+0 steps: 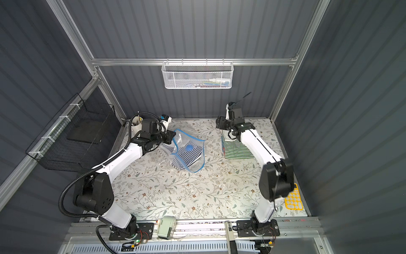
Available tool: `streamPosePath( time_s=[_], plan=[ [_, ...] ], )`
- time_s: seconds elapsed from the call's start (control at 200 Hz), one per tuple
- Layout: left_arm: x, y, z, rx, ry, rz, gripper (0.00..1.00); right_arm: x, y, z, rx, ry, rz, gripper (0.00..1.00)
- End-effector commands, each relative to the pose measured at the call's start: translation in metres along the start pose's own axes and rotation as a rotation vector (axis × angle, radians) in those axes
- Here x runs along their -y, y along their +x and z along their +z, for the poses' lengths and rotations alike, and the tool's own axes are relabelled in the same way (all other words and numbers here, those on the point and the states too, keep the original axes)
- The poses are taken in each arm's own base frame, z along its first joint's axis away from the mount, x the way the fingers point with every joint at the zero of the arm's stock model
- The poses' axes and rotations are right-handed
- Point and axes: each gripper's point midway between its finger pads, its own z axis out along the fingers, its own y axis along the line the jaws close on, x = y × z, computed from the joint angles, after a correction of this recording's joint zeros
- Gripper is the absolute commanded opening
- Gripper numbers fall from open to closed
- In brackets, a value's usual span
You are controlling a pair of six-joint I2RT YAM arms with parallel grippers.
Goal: Take the tank top out of the vacuum bag
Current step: Adjust the tank top at the center of the board, then take out the tank top from the vacuum bag.
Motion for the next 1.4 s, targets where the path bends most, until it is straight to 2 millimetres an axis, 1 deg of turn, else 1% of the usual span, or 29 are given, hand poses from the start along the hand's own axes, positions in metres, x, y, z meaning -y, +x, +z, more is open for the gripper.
streamPosePath(
  time_s=[0.0,0.045,0.09,0.185,0.24,0.29,0.355,0.455,0.51,0.58,0.655,0.725,0.8,0.825,0.88,0.915,0.97,1.02,1.09,1.195,1.31,1.396],
  plan=[
    [0.022,-0.013,-0.002,0.034,0.110,-0.009,0.00,-0.037,0.033,-0.032,-0.026,-0.130,0.145,0.73],
    [0.030,-0.015,-0.003,0.040,0.135,-0.002,0.00,-0.050,0.043,-0.045,-0.026,-0.160,0.168,0.72],
    [0.037,-0.014,-0.002,0.039,0.154,0.009,0.00,-0.064,0.056,-0.052,-0.046,-0.203,0.200,0.71],
    [0.062,-0.012,-0.003,0.037,0.205,0.059,0.00,-0.086,0.081,-0.059,-0.092,-0.263,0.264,0.70],
    [0.076,-0.010,-0.004,0.036,0.230,0.088,0.00,-0.098,0.091,-0.062,-0.080,-0.274,0.280,0.68],
    [0.086,-0.009,-0.004,0.037,0.244,0.101,0.00,-0.100,0.100,-0.064,-0.055,-0.250,0.307,0.68],
    [0.092,-0.007,-0.004,0.038,0.245,0.107,0.00,-0.102,0.112,-0.067,-0.020,-0.239,0.346,0.66],
    [0.107,-0.005,-0.006,0.034,0.307,0.127,0.00,-0.101,0.135,-0.066,-0.003,-0.238,0.404,0.60],
    [0.117,-0.004,-0.008,0.029,0.349,0.138,0.00,-0.101,0.146,-0.065,-0.006,-0.235,0.416,0.60],
    [0.123,-0.005,-0.010,0.035,0.375,0.146,0.00,-0.099,0.157,-0.065,0.003,-0.215,0.417,0.60],
    [0.125,-0.006,-0.014,0.044,0.382,0.157,0.00,-0.101,0.164,-0.064,-0.005,-0.217,0.422,0.60],
    [0.124,-0.007,-0.015,0.049,0.374,0.160,0.00,-0.108,0.167,-0.064,-0.017,-0.227,0.406,0.60],
    [0.125,-0.008,-0.015,0.051,0.377,0.155,0.00,-0.110,0.174,-0.063,-0.037,-0.196,0.381,0.60],
    [0.126,-0.008,-0.015,0.050,0.379,0.153,0.00,-0.110,0.176,-0.062,-0.046,-0.191,0.381,0.59],
    [0.124,-0.007,-0.014,0.047,0.373,0.147,0.00,-0.111,0.180,-0.059,-0.060,-0.187,0.382,0.52],
    [0.125,-0.007,-0.014,0.047,0.375,0.148,0.00,-0.112,0.183,-0.056,-0.066,-0.180,0.383,0.51],
    [0.125,-0.008,-0.015,0.049,0.374,0.149,0.00,-0.111,0.189,-0.050,-0.078,-0.166,0.389,0.50],
    [0.125,-0.008,-0.015,0.051,0.370,0.148,0.00,-0.112,0.196,-0.042,-0.097,-0.154,0.392,0.47],
    [0.123,-0.009,-0.015,0.055,0.357,0.147,0.00,-0.116,0.207,-0.031,-0.140,-0.157,0.390,0.44],
    [0.124,-0.008,-0.013,0.047,0.364,0.147,0.00,-0.124,0.224,-0.019,-0.194,-0.153,0.405,0.44],
    [0.123,-0.007,-0.013,0.046,0.360,0.149,0.00,-0.127,0.238,-0.005,-0.232,-0.152,0.451,0.45],
    [0.123,-0.007,-0.013,0.049,0.361,0.148,0.00,-0.123,0.246,0.006,-0.250,-0.135,0.512,0.45]
  ],
)
